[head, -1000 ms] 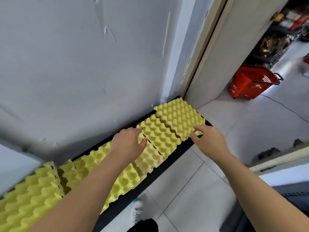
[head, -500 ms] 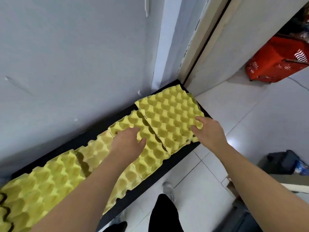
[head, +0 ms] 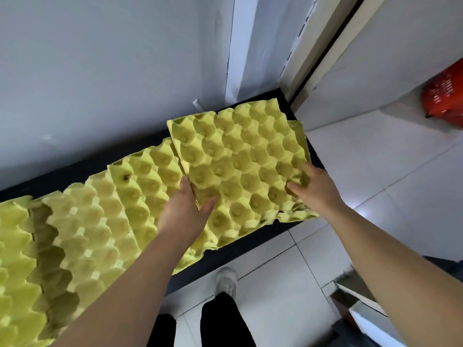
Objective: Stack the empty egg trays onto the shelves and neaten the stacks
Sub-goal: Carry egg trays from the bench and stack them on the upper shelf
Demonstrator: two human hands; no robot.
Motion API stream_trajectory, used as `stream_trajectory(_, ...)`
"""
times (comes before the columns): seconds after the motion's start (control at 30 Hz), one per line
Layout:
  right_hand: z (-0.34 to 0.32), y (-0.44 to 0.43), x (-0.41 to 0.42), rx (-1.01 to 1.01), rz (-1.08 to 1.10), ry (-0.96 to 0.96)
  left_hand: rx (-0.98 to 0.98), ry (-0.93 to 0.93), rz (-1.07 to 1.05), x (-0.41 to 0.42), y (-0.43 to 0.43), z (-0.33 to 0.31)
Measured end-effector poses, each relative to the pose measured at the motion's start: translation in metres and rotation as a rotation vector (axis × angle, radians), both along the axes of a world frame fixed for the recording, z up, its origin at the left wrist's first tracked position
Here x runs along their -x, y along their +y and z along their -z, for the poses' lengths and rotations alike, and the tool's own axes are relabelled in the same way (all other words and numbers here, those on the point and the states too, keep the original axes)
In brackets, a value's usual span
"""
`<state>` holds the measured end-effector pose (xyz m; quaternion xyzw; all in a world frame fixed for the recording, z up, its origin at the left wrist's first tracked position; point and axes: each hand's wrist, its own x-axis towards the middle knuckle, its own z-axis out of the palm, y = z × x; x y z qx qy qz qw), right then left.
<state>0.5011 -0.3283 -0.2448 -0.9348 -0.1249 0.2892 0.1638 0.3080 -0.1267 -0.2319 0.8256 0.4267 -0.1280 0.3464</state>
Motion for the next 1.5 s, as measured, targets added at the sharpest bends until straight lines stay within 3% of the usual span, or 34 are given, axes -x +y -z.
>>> stream_trajectory(0.23,0.011,-0.002,-0.015,0.086,0.015,0.037,-0.021,-0.166,-0.147,0.0,-0.007,-0.003)
stream_trajectory(0.57,-0.012,-0.005,-0.009,-0.173,0.128,0.017,-0.025,-0.355,-0.28,0.011,-0.005,-0.029)
stream_trajectory(0.87,-0.02,0.022,0.023,-0.226,0.061,0.077,0.096,-0.224,-0.413,0.038,0.002,-0.025)
stream_trajectory(1.0,-0.027,0.026,0.027,-0.225,0.069,0.058,0.124,-0.262,-0.41,0.045,0.002,-0.03)
stream_trajectory(1.2,-0.074,0.039,0.045,-0.298,0.02,-0.051,0.086,-0.332,-0.458,0.069,0.013,-0.072)
stream_trajectory(1.5,-0.209,0.101,0.118,-0.407,-0.122,-0.219,-0.145,-0.465,-0.513,0.148,0.053,-0.198)
